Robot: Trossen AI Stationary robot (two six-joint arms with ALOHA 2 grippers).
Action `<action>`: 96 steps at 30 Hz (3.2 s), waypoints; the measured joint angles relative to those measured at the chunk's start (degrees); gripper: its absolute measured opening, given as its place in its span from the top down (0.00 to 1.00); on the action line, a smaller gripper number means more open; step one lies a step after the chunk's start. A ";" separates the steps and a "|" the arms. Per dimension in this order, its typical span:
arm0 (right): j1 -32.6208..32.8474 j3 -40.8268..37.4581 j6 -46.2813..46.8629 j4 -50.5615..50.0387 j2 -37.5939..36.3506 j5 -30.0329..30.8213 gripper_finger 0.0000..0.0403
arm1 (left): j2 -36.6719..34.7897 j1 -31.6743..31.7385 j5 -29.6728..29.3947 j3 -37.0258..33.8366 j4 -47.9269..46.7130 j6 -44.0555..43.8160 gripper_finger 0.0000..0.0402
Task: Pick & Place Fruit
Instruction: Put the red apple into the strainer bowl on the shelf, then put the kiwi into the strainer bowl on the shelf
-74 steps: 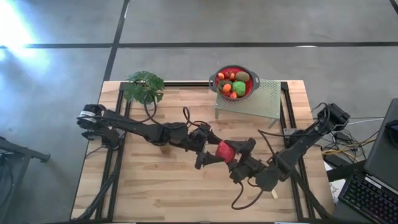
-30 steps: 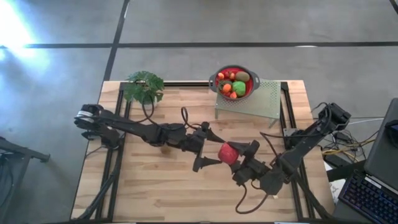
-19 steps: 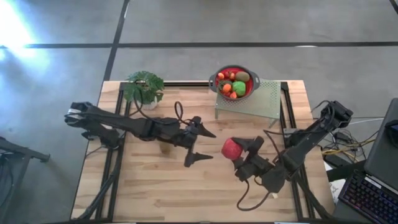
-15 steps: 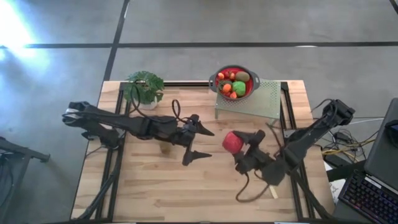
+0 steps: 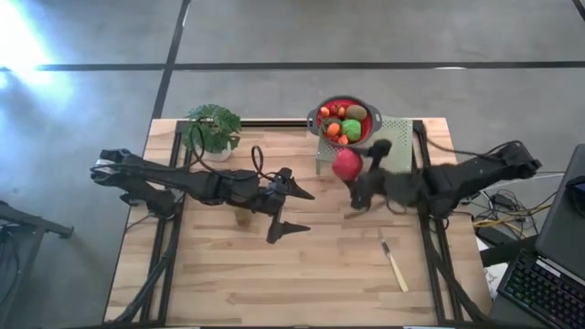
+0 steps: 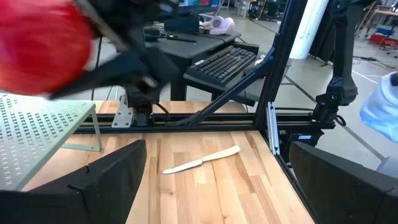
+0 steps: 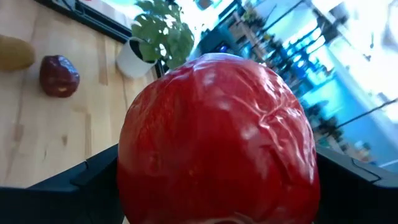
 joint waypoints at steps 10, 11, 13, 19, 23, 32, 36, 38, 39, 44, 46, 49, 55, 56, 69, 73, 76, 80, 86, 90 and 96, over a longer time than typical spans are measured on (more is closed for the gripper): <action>-18.39 0.00 4.07 -4.32 -4.43 -15.91 0.10 | 0.04 0.00 0.02 -0.02 0.01 0.00 0.01; -19.96 0.00 4.40 -4.50 -4.40 -17.05 0.10 | 0.04 0.00 0.02 0.00 0.05 0.00 0.01; -22.79 0.00 4.54 -5.69 -4.37 -18.74 0.10 | 0.04 0.00 0.02 0.00 0.03 0.00 0.01; -30.66 0.00 3.23 -5.61 -3.54 -24.49 0.10 | 0.07 0.00 0.02 0.00 0.04 0.00 0.01; -36.71 0.12 3.36 -4.77 -2.41 -30.36 0.10 | 0.07 0.00 0.02 0.00 0.08 0.00 0.01; -48.48 8.00 5.16 -6.25 7.03 -41.31 0.10 | 0.09 0.09 0.02 0.00 0.10 0.00 0.01; -51.89 13.77 5.91 -11.64 12.16 -43.79 0.10 | 0.11 0.09 0.02 0.00 0.08 0.00 0.01; -53.25 16.47 6.30 -14.76 14.78 -43.99 0.10 | 0.11 0.11 0.02 0.00 0.08 0.00 0.01; -53.74 17.72 6.54 -16.22 15.99 -44.15 0.10 | 0.11 0.09 0.02 0.00 0.09 0.00 0.01; -55.29 22.12 7.36 -19.97 20.88 -44.35 0.10 | 0.11 0.09 0.02 0.00 0.08 0.00 0.01; -55.42 22.97 7.37 -20.16 22.30 -44.33 0.10 | 0.11 0.10 0.02 0.00 0.08 0.00 0.01; -55.49 24.05 7.35 -19.96 23.70 -44.31 0.10 | 0.11 0.09 0.02 0.00 0.08 -0.07 0.01; -55.51 23.41 5.78 -20.16 24.40 -44.27 0.10 | 0.11 0.10 0.02 0.00 0.05 -0.10 0.01; -55.51 23.25 5.74 -20.14 24.39 -44.28 0.10 | 0.11 0.10 0.02 0.00 0.05 -0.11 0.01; -55.60 23.04 4.57 -19.79 24.34 -43.92 0.02 | 0.11 0.09 0.02 0.00 0.05 -0.04 0.01; -55.60 23.02 4.53 -19.83 24.33 -43.71 0.01 | 0.11 0.11 0.02 0.00 0.03 -0.04 0.01; -55.60 23.02 3.97 -19.85 24.29 -43.59 0.01 | 0.11 0.10 0.02 0.00 0.04 -0.02 0.01; -55.60 23.00 3.37 -20.18 23.42 -43.57 0.01 | 0.11 0.10 0.02 0.00 0.03 -0.01 0.01; -55.62 22.98 2.92 -21.75 20.36 -43.57 0.01 | 0.11 0.10 0.02 -0.01 0.04 0.14 0.01; -55.64 22.84 2.82 -21.74 19.73 -43.57 0.01 | 0.11 0.11 0.02 0.00 0.05 0.26 0.01; -55.64 22.82 2.36 -23.81 19.36 -43.59 0.01 | 0.11 0.11 0.02 0.00 0.06 0.13 0.01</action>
